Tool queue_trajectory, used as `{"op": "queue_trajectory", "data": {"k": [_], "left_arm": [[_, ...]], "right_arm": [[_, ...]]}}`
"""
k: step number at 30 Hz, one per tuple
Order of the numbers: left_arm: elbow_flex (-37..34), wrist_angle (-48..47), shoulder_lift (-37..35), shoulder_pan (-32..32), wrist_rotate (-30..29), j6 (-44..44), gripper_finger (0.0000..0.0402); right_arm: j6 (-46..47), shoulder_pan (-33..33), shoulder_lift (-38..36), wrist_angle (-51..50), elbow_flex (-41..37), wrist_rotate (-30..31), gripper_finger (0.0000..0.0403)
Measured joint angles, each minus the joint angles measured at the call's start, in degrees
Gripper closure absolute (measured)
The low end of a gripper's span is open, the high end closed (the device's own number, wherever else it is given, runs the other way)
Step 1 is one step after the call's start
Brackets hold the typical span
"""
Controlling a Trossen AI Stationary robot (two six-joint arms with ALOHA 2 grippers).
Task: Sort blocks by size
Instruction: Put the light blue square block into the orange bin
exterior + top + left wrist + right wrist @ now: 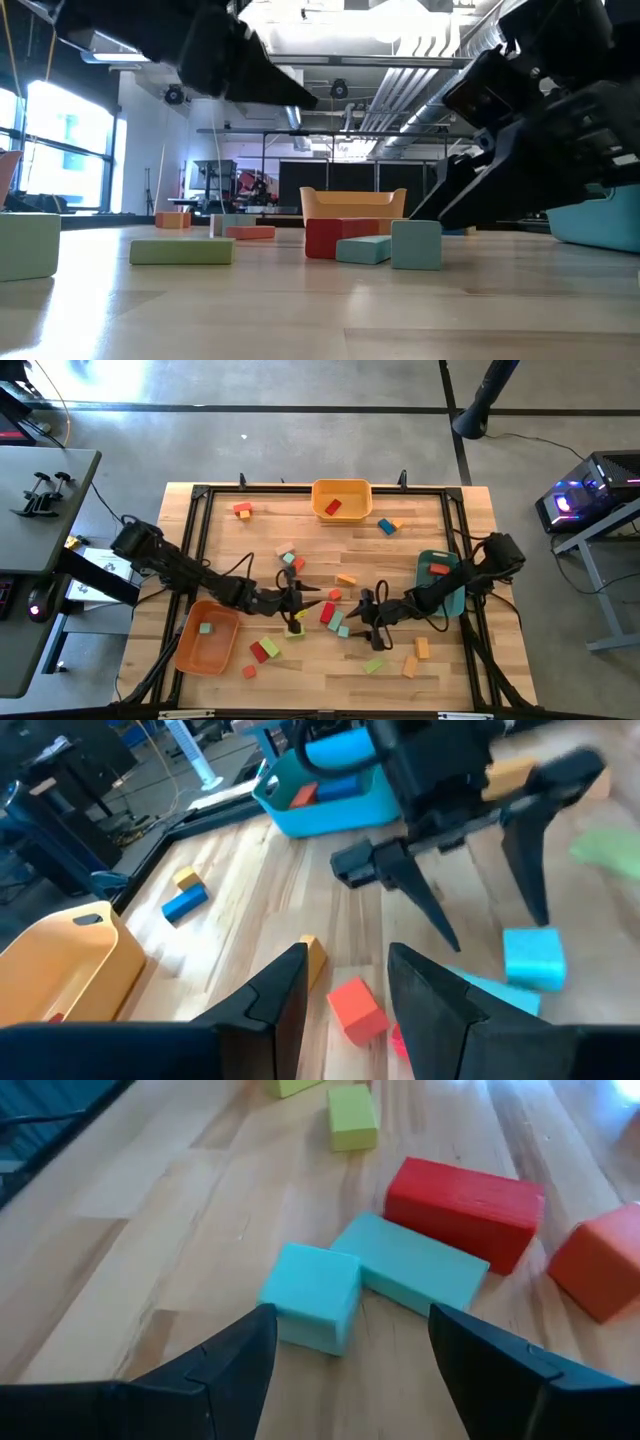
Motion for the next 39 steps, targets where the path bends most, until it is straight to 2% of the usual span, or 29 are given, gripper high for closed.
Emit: {"op": "queue_trajectory", "data": {"k": [8,19,34,39], "left_arm": [[0.0,3.9,3.0,2.3,3.8,1.4,0.0276],[0.0,3.7,3.2,3.1,5.3,1.4,0.0276],[0.0,4.3,3.2,3.1,5.3,1.2,0.0276],[0.0,6.1,3.2,3.1,5.3,1.2,0.0276]], "right_arm": [[-0.2,0.0,0.4,1.6,0.0,-0.3,0.0144],[2.5,-4.1,9.8,14.4,0.0,-10.2,0.0144],[-14.6,-8.3,13.7,13.5,2.7,-17.9,0.0145],[-13.0,-8.7,13.7,11.6,2.7,-19.1,0.0185]]}}
